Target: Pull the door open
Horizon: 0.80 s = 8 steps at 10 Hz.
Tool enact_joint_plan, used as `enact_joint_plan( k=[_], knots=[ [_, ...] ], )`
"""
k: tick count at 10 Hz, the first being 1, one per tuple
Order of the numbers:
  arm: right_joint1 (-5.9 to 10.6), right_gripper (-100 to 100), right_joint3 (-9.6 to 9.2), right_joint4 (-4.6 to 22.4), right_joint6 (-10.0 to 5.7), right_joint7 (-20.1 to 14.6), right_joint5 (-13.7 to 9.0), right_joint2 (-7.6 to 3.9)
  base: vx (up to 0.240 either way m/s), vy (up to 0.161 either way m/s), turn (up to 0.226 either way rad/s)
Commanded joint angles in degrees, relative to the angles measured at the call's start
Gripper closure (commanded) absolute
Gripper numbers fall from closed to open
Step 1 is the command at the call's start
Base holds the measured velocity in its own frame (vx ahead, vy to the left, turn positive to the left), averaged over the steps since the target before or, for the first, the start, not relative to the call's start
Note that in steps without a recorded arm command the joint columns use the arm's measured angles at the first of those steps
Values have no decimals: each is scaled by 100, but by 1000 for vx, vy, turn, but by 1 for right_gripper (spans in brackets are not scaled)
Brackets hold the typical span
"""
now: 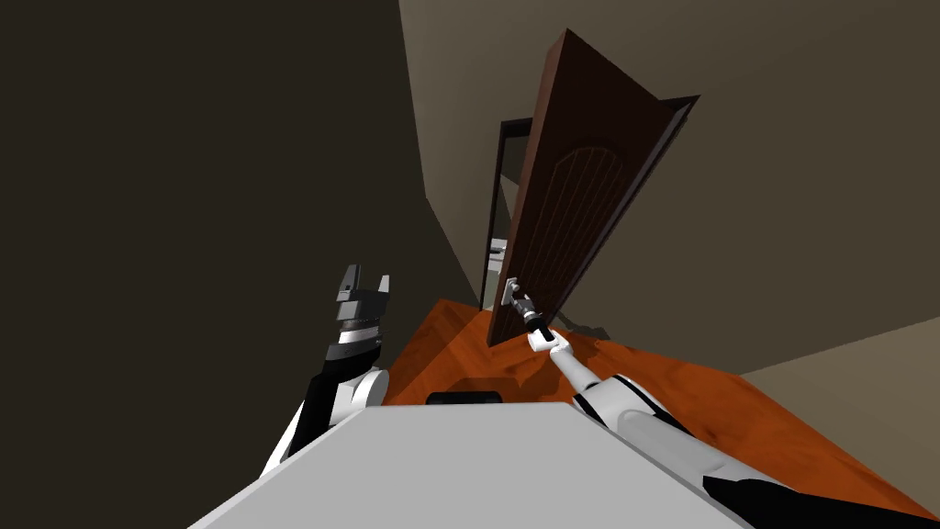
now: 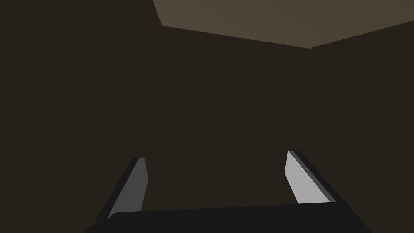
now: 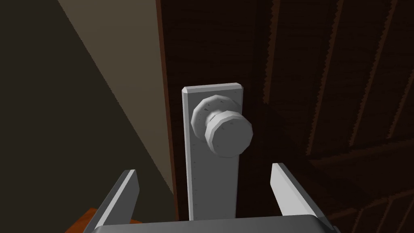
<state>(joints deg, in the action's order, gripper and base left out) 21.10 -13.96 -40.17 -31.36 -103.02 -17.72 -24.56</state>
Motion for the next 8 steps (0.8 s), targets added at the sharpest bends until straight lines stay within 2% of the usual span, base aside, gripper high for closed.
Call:
enact_joint_plan(
  k=[1,8],
  knots=[
    [25,-100,-154,-19,-33,-148,65,-30,-80,-194,108],
    [15,-100,-659,-229,-97,-588,286,-120,-80,-166,88]
  ],
)
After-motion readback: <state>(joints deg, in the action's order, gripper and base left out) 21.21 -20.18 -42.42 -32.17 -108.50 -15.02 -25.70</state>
